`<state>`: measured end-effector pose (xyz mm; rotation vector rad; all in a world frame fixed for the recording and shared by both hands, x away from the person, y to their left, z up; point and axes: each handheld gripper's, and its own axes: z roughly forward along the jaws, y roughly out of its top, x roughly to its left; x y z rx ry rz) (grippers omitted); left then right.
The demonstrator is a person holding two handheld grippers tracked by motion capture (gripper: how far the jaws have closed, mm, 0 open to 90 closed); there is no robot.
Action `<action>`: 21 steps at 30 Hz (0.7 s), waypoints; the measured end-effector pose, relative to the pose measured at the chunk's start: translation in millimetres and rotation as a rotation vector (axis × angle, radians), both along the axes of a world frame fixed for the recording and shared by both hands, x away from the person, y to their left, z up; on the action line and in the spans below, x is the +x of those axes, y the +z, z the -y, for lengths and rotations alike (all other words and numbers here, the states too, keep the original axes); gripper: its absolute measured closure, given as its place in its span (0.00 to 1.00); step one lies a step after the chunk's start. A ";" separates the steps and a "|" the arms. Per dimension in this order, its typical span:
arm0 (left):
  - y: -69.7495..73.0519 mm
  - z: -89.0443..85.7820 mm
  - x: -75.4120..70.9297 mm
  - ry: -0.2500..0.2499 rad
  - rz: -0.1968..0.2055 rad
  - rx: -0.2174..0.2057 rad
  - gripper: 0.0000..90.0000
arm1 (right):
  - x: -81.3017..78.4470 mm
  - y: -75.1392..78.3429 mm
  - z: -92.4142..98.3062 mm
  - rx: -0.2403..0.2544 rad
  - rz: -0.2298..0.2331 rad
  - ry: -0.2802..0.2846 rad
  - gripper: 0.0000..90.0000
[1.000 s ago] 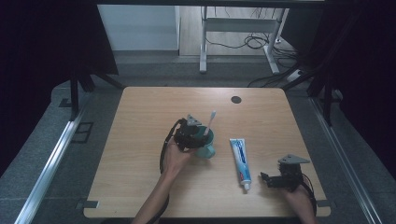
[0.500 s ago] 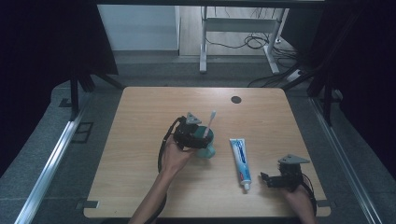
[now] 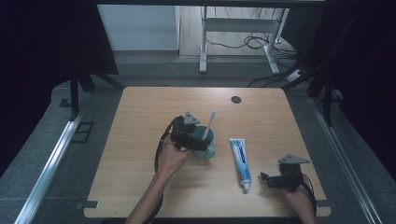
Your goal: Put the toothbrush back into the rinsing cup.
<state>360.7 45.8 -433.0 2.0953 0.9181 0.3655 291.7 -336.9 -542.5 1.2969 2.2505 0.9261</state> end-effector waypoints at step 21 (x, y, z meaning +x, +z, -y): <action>3.6 -22.6 -16.4 -0.004 0.075 0.019 0.00 | 0.0 -0.1 0.0 -0.001 0.001 0.000 0.00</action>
